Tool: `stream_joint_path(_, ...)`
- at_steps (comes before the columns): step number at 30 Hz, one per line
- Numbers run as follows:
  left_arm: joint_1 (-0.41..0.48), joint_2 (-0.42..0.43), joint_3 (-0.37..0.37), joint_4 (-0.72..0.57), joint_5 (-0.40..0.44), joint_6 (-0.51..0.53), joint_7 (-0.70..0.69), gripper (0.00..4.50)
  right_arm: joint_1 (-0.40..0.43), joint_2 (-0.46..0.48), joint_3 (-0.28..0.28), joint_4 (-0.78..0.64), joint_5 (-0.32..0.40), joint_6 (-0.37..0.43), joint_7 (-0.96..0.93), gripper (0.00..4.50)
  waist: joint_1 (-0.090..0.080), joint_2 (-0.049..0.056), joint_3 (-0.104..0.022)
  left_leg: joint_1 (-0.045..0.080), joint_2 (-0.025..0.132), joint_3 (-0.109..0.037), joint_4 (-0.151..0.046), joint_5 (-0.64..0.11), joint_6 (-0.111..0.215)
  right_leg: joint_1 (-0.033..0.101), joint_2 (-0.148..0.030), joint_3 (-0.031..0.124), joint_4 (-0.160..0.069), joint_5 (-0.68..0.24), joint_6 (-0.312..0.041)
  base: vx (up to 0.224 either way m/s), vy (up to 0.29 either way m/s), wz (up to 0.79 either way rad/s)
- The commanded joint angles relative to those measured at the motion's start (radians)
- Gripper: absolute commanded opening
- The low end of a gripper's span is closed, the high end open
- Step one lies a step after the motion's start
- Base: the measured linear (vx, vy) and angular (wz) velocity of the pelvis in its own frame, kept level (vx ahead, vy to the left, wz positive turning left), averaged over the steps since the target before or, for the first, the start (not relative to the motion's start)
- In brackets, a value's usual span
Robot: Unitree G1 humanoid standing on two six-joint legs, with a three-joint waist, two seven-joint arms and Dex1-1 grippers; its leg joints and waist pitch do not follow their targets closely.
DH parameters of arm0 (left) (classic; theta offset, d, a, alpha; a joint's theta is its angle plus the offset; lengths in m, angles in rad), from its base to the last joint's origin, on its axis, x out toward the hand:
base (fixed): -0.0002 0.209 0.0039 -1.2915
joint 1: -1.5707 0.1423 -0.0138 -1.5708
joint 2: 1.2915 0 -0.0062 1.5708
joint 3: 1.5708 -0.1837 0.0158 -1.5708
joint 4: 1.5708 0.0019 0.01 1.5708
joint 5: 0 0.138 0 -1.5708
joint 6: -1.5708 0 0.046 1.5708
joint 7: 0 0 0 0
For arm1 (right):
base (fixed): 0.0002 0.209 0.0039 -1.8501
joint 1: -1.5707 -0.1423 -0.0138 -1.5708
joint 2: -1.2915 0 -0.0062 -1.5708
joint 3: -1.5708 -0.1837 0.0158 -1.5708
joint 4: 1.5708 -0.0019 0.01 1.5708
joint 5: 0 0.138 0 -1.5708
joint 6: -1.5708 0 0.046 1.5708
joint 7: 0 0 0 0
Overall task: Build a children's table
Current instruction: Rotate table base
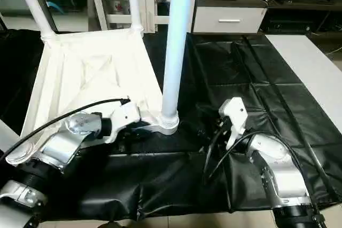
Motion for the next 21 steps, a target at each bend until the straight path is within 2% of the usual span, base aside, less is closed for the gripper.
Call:
stream_joint_path(1, -0.019, 0.017, 0.016, 0.037, -0.008, -0.041, -0.013, 0.99, 0.007, -0.003, 0.017, -0.028, 0.017, 0.017, 0.020, 3.71, 0.002, -0.012, -0.060, 0.009, 0.038, -0.019, -0.066, -0.162, 0.070, 0.048, -0.054, 0.036, -0.063, -0.122, -0.221, 0.000, 0.000, 0.00)
stream_joint_path(3, -0.035, 0.017, 0.027, 0.090, -0.021, -0.104, -0.019, 0.99, 0.009, -0.010, 0.030, -0.033, 0.025, 0.031, 0.042, 3.71, 0.002, -0.010, -0.058, 0.010, 0.039, -0.020, -0.070, -0.205, 0.049, 0.046, -0.057, 0.036, -0.068, -0.176, -0.210, 0.000, 0.000, 0.00)
stream_joint_path(5, -0.040, 0.018, 0.029, 0.104, -0.026, -0.105, -0.027, 0.99, 0.012, -0.013, 0.033, -0.038, 0.025, 0.035, 0.047, 3.71, 0.002, -0.009, -0.059, 0.012, 0.041, -0.021, -0.072, -0.220, 0.037, 0.045, -0.058, 0.037, -0.068, -0.189, -0.205, 0.000, 0.000, 0.00)
stream_joint_path(8, -0.049, 0.023, 0.018, 0.125, -0.024, -0.114, -0.040, 0.99, 0.015, -0.016, 0.028, -0.042, 0.026, 0.039, 0.049, 3.71, 0.002, -0.009, -0.059, 0.012, 0.041, -0.021, -0.072, -0.218, 0.032, 0.045, -0.058, 0.038, -0.067, -0.178, -0.204, 0.000, 0.000, 0.00)
stream_joint_path(9, -0.052, 0.023, 0.014, 0.134, -0.028, -0.118, -0.051, 0.99, 0.016, -0.017, 0.026, -0.044, 0.026, 0.040, 0.051, 3.71, 0.003, -0.010, -0.060, 0.011, 0.040, -0.021, -0.070, -0.207, 0.033, 0.046, -0.058, 0.038, -0.064, -0.160, -0.205, 0.000, 0.000, 0.00)
stream_joint_path(11, -0.058, 0.018, 0.006, 0.152, -0.030, -0.131, -0.065, 0.99, 0.017, -0.019, 0.023, -0.045, 0.026, 0.042, 0.051, 3.71, 0.004, -0.006, -0.063, 0.011, 0.040, -0.021, -0.067, -0.180, 0.039, 0.047, -0.058, 0.038, -0.059, -0.112, -0.215, 0.000, 0.000, 0.00)
stream_joint_path(14, -0.076, 0.006, -0.008, 0.202, -0.018, -0.171, -0.071, 0.65, 0.020, -0.023, 0.020, -0.048, 0.025, 0.044, 0.050, 3.71, 0.004, -0.004, -0.063, 0.011, 0.038, -0.020, -0.065, -0.173, 0.047, 0.047, -0.057, 0.037, -0.059, -0.094, -0.225, 0.000, 0.000, 0.00)
stream_joint_path(16, -0.082, 0.002, -0.011, 0.217, -0.014, -0.180, -0.072, 0.61, 0.021, -0.024, 0.019, -0.049, 0.026, 0.044, 0.050, 3.71, 0.006, -0.005, -0.062, 0.013, 0.039, -0.019, -0.066, -0.191, 0.042, 0.047, -0.057, 0.037, -0.061, -0.111, -0.225, 0.000, 0.000, 0.00)
stream_joint_path(19, -0.096, -0.003, -0.033, 0.249, 0.002, -0.193, -0.099, 0.25, 0.026, -0.025, 0.015, -0.054, 0.026, 0.048, 0.049, 3.71, 0.007, -0.005, -0.061, 0.014, 0.040, -0.020, -0.069, -0.216, 0.031, 0.047, -0.059, 0.038, -0.064, -0.147, -0.219, 0.000, 0.000, 0.00)
stream_joint_path(21, -0.099, -0.007, -0.045, 0.258, 0.007, -0.191, -0.117, 0.21, 0.029, -0.026, 0.013, -0.056, 0.025, 0.049, 0.047, 3.71, 0.008, -0.005, -0.062, 0.014, 0.041, -0.021, -0.068, -0.207, 0.028, 0.048, -0.060, 0.038, -0.061, -0.128, -0.222, 0.000, 0.000, 0.00)
